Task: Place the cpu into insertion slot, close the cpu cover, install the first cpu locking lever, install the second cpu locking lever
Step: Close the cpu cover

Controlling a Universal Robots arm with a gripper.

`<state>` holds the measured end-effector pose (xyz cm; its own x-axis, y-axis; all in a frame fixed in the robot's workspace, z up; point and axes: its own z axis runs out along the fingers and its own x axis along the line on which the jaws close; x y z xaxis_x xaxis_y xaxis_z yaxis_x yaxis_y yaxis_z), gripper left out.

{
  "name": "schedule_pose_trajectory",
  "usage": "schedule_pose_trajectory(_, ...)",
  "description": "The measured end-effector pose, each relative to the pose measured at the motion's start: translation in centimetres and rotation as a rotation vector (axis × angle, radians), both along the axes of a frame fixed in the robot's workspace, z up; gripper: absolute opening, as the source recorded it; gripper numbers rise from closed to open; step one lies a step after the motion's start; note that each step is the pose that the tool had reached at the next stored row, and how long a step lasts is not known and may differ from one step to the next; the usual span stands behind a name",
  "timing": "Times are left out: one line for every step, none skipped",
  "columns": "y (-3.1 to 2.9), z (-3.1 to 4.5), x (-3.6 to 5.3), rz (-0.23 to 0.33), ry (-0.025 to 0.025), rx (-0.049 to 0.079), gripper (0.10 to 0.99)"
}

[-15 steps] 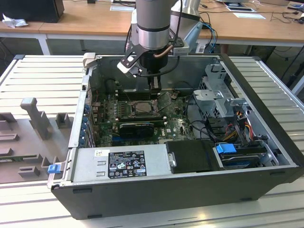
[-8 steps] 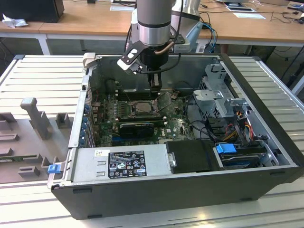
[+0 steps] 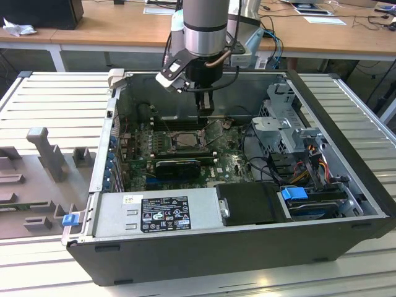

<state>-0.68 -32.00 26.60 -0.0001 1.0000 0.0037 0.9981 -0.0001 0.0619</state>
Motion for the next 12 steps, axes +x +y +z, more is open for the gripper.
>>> schedule_pose_trajectory(-0.01, 0.0, 0.52, 0.0, 0.0018, 0.0, 0.106)
schedule_pose_trajectory(-0.01, 0.0, 0.89, 0.0, 0.002, 0.0, 0.106)
schedule_pose_trajectory(0.0, -0.01, 1.14, 0.0, 0.002, 0.0, 0.106)
schedule_pose_trajectory(0.0, -0.01, 1.25, 0.0, 0.002, 0.0, 0.106)
schedule_pose_trajectory(-0.01, -0.01, 1.31, 0.0, 0.002, 0.0, 0.106)
schedule_pose_trajectory(-0.01, -0.01, 1.35, 0.0, 0.002, 0.0, 0.106)
schedule_pose_trajectory(-0.01, -0.04, 1.41, 0.0, 0.0019, 0.0, 0.106)
schedule_pose_trajectory(-0.01, -0.05, 1.52, 0.0, 0.002, 0.0, 0.106)
schedule_pose_trajectory(-0.01, -0.05, 1.61, 0.0, 0.002, 0.0, 0.106)
schedule_pose_trajectory(-0.02, -0.06, 1.77, 0.0, 0.002, 0.0, 0.106)
schedule_pose_trajectory(-0.01, -0.06, 1.99, 0.0, 0.0019, 0.0, 0.106)
schedule_pose_trajectory(-0.01, -0.06, 2.13, 0.0, 0.0019, 0.0, 0.106)
